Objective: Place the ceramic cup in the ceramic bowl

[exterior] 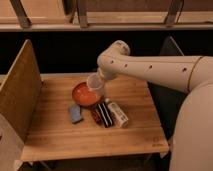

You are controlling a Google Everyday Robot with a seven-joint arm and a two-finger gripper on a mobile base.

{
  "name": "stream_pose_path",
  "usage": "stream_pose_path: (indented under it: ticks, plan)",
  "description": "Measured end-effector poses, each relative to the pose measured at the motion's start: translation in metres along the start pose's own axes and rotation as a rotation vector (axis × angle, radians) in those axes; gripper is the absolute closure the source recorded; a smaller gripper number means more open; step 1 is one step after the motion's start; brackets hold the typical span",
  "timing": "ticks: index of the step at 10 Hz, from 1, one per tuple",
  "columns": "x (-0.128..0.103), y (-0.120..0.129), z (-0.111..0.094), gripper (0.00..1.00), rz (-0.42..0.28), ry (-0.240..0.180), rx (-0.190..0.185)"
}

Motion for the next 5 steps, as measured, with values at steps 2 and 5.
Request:
stream_pose_path:
  ticks: [2,5]
  plan:
    - [-0.001,-0.021,0.008,1.00,0.018,-0.004,0.030]
    - [-0.026,-0.004,0.036,1.00,-0.052,-0.016,0.020]
